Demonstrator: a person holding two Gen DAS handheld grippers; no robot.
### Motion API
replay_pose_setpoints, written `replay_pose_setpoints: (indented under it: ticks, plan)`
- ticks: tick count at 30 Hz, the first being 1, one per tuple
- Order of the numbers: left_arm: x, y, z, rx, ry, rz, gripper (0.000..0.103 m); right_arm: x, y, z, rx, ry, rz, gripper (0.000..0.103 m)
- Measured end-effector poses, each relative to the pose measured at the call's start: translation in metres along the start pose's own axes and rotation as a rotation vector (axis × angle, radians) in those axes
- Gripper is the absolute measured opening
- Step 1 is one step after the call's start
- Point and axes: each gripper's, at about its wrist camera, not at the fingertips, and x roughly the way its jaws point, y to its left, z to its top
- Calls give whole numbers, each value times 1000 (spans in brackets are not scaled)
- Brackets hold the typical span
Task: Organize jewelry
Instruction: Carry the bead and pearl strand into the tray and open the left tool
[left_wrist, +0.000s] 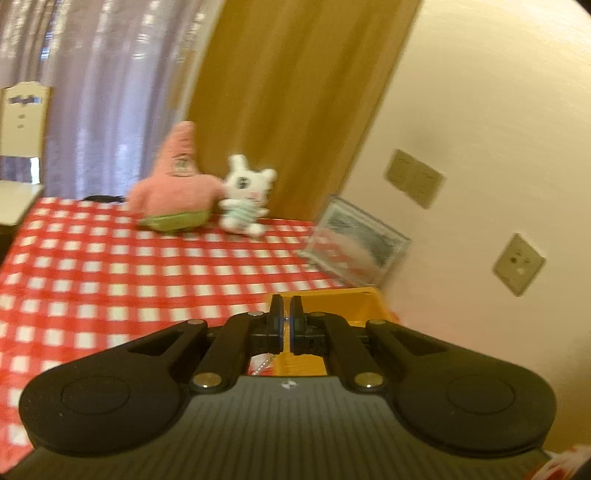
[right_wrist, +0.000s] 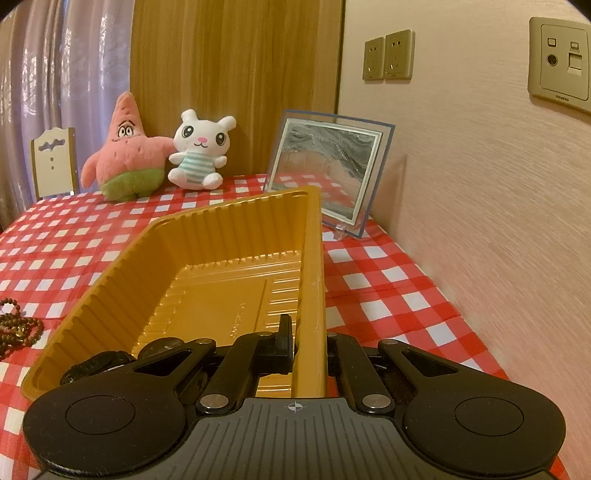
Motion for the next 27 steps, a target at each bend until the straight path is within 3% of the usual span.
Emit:
replay_pose_setpoints:
  ticks: [10, 15, 22, 27]
  plan:
    - [39, -62, 28, 65, -29, -226, 2, 0, 3, 3, 14, -7, 7, 4]
    - [73, -74, 15, 29, 72, -326, 2, 0, 3, 3, 14, -7, 8, 4]
    - [137, -58, -42, -39, 302, -291, 2, 0, 3, 4, 18, -5, 10, 4]
    - [168, -39, -69, -32, 391, -210, 2, 0, 2, 2, 22, -1, 10, 4]
